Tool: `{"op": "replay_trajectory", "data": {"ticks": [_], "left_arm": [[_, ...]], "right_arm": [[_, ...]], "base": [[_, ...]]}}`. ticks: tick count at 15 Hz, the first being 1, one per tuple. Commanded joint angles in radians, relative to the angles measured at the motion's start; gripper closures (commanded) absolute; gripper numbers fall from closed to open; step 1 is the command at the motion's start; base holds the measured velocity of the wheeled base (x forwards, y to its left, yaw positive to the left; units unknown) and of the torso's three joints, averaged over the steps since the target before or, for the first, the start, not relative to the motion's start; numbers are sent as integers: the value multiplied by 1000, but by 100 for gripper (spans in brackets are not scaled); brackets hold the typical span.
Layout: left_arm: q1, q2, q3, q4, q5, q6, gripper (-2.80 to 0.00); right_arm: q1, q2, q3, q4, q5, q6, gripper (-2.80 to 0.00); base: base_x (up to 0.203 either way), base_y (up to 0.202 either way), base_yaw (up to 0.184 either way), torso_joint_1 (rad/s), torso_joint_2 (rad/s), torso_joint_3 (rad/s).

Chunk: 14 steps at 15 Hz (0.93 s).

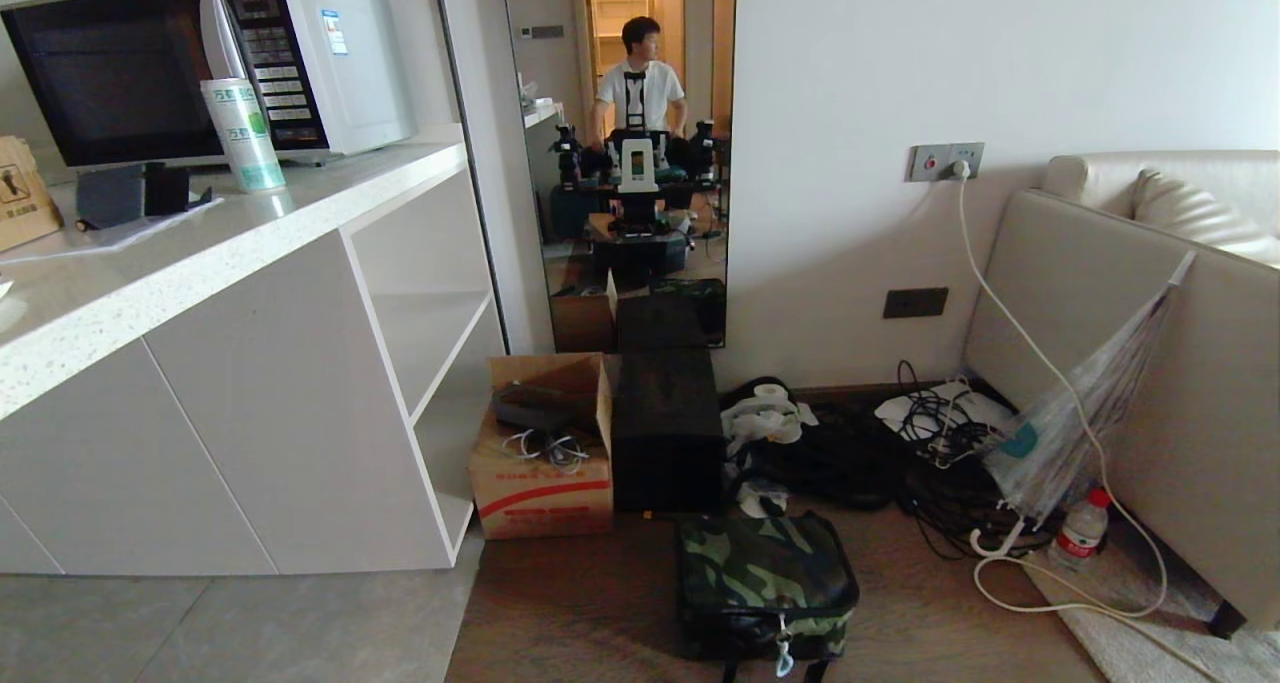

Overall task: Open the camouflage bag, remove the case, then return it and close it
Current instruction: Open the top of the storage box

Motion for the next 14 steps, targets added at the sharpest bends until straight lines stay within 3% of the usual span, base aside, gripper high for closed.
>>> {"op": "replay_trajectory", "data": {"ticks": [1, 14], "left_arm": [[0, 2, 2, -1, 0, -1, 0], [1, 0, 2, -6, -1, -5, 0]], "right_arm": [[0, 0, 0, -1, 0, 0, 0], [0, 0, 0, -2, 0, 0, 0]], "base": [[0, 0, 0, 0, 0, 0], [0, 0, 0, 0, 0, 0]]}}
